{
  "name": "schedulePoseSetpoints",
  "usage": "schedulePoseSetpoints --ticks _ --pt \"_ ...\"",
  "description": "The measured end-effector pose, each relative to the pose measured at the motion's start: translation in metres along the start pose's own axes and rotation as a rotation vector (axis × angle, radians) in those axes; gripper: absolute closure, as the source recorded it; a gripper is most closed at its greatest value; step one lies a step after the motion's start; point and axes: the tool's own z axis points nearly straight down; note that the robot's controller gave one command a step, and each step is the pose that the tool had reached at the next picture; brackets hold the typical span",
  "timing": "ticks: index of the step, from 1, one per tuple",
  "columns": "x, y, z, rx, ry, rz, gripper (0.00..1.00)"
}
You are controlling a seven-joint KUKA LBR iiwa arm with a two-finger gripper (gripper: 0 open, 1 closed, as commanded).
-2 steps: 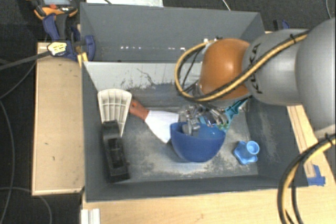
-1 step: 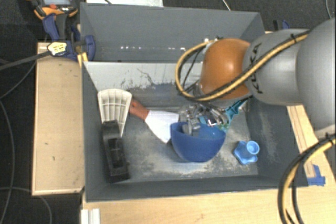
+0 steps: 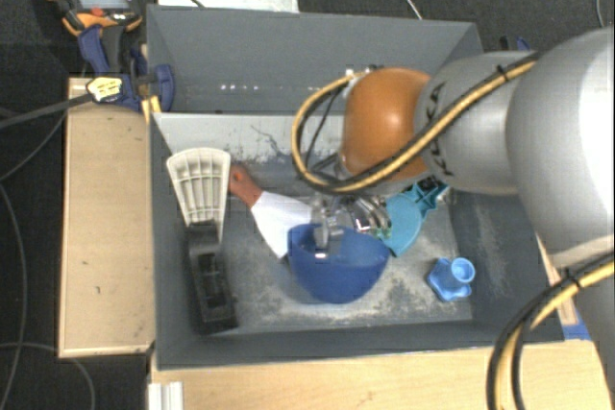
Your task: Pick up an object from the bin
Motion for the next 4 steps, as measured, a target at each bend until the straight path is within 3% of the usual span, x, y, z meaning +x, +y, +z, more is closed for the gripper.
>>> schedulePoseSetpoints --ticks 1,2,3,4 --pt "0.006 -0.004 0.005 -0.008 -0.009 -0.102 1.00" --pt "0.001 0.005 0.005 0.004 0.000 -0.081 1.00" --pt "0.003 0.031 0.005 -0.004 -0.003 -0.203 1.00" --pt "0.000 0.037 0.004 0.008 0.002 -0.357 1.00"
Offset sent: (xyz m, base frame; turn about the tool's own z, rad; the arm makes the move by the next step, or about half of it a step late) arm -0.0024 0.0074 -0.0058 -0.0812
